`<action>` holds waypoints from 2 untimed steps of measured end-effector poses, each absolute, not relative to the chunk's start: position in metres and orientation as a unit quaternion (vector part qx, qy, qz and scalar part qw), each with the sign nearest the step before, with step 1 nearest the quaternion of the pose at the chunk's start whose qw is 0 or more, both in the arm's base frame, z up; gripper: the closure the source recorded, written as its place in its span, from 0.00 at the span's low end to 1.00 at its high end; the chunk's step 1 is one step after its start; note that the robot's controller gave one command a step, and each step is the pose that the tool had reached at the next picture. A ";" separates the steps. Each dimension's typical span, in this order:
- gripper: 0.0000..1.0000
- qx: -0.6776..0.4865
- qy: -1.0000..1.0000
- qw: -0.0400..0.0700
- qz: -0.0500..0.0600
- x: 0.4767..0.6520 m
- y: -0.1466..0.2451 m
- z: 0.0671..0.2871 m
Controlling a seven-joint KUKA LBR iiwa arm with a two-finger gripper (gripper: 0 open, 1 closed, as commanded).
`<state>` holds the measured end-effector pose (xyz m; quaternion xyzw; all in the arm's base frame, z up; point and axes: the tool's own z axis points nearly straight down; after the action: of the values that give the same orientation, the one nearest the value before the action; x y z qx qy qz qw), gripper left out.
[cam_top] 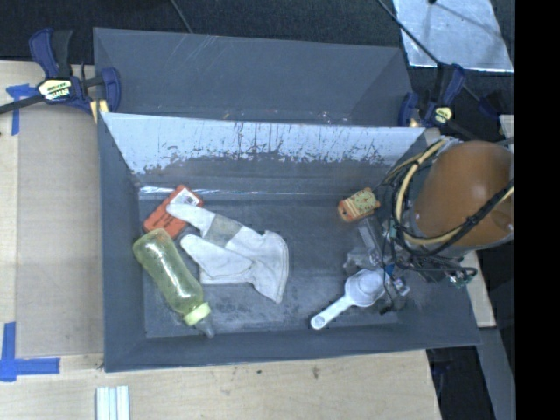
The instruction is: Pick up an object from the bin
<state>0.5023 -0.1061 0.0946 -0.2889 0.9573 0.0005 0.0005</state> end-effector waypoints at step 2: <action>1.00 -0.288 0.958 0.002 0.000 0.504 -0.106 0.126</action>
Offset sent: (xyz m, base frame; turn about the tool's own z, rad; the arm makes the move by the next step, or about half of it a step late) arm -0.0001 0.0000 0.0295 0.0000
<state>0.5036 -0.1064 0.1265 -0.2882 0.9576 -0.0005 0.0021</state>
